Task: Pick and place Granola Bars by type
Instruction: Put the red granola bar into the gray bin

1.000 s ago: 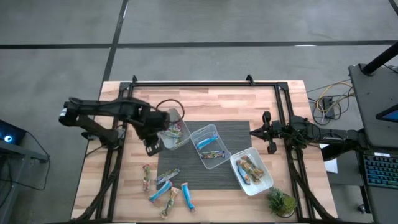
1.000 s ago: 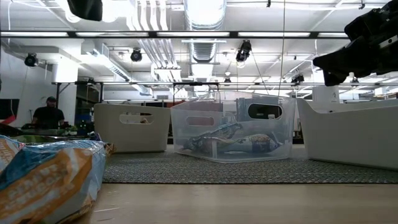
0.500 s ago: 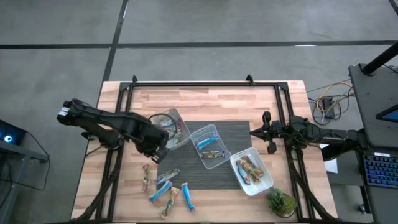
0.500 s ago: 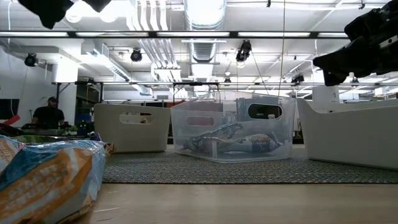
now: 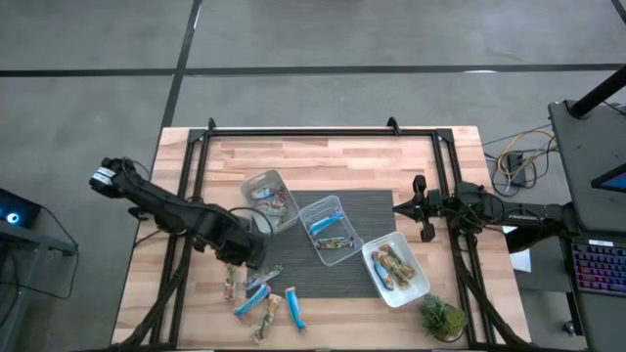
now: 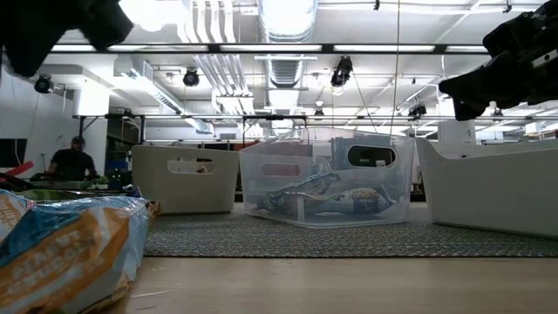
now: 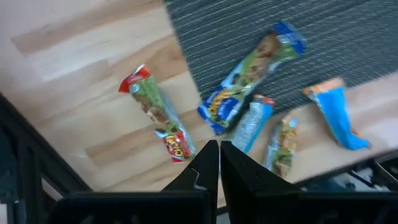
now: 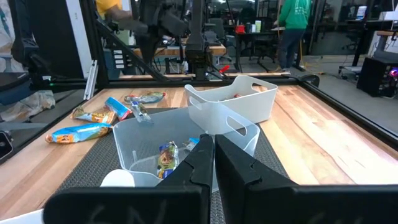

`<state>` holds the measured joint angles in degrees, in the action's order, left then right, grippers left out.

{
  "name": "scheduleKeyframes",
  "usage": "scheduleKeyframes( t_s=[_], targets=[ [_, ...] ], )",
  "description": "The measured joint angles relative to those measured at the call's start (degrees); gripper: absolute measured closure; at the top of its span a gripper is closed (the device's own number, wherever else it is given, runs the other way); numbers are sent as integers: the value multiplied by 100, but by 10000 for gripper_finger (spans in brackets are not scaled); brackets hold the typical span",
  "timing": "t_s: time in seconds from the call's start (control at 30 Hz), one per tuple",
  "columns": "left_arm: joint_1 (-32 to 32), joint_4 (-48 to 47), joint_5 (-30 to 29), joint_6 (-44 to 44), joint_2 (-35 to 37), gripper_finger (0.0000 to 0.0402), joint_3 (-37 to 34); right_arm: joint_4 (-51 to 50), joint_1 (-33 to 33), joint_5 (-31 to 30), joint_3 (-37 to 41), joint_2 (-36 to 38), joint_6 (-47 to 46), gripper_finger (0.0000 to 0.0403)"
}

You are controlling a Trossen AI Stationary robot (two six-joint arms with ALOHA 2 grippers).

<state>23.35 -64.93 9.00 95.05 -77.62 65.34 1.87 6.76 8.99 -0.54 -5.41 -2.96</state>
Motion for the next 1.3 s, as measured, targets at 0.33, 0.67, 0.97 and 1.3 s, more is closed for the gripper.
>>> scheduleKeyframes(
  t_s=[0.33,0.67,0.97,1.3],
  targets=[
    [446,538,-361,788,0,401,-645,0,0,2,0,2,0,394],
    [836,681,-712,1484,0,401,-946,0,2,1,-1,2,0,394],
    [1159,746,-762,1937,-2,401,-1161,0,1,2,-1,2,0,394],
    [1288,863,-764,2295,-2,402,-1418,0,1,1,0,2,0,394]
  ],
)
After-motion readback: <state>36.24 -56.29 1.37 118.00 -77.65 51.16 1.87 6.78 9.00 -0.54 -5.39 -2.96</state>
